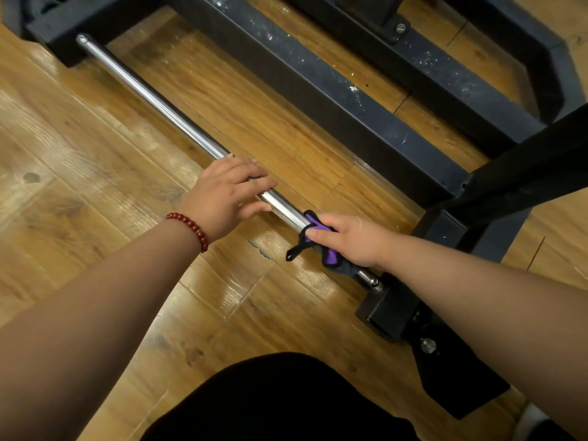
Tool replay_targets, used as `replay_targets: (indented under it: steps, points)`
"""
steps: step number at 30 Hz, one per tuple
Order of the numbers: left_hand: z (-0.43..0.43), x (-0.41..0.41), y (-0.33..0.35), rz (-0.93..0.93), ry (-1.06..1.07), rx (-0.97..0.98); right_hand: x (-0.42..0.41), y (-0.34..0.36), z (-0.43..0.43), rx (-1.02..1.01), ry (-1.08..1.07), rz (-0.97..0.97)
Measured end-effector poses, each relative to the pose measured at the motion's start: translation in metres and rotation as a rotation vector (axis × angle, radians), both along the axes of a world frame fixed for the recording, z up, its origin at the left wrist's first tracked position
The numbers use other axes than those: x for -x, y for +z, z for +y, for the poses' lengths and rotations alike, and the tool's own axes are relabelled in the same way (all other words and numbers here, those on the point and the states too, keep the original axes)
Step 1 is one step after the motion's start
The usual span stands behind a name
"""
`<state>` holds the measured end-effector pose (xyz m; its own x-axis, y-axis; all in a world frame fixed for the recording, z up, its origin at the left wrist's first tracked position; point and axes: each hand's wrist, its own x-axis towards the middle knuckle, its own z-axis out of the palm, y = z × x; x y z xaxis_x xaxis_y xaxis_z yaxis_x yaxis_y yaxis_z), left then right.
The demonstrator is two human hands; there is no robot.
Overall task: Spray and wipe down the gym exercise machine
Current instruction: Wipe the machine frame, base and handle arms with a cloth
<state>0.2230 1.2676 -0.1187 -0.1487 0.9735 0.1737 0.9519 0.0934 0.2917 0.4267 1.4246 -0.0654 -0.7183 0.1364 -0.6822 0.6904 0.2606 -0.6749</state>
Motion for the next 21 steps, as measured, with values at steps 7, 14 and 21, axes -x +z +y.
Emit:
replay_targets:
  steps: [7, 14, 21]
  points:
    - [-0.001, 0.000, -0.001, -0.030, 0.002, 0.002, -0.007, -0.003, -0.004, 0.026, -0.071, -0.007]
    - [-0.002, 0.003, -0.002, -0.026, 0.005, 0.001, 0.033, -0.004, -0.008, 0.109, -0.152, 0.013]
    - [0.001, 0.013, 0.007, 0.004, -0.054, 0.074, 0.002, 0.003, -0.009, -0.072, 0.042, -0.015]
